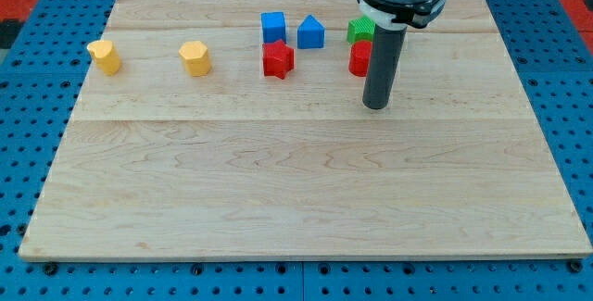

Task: Move your arm towards the bottom right of the green circle

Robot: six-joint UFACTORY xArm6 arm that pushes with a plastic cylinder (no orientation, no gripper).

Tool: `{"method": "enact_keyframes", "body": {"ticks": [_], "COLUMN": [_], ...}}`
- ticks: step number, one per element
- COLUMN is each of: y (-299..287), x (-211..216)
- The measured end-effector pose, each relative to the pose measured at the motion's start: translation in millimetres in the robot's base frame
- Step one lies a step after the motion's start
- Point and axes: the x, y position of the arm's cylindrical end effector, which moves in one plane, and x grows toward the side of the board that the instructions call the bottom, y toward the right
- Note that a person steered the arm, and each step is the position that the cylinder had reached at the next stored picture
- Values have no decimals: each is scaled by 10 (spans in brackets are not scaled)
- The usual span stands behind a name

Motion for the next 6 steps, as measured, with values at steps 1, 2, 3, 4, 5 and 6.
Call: {"method": "enact_keyframes", "body": {"ticks": [1,2,3,4,5,6], "y": [0,21,236,346,359,359], "x": [15,15,15,15,15,6]}}
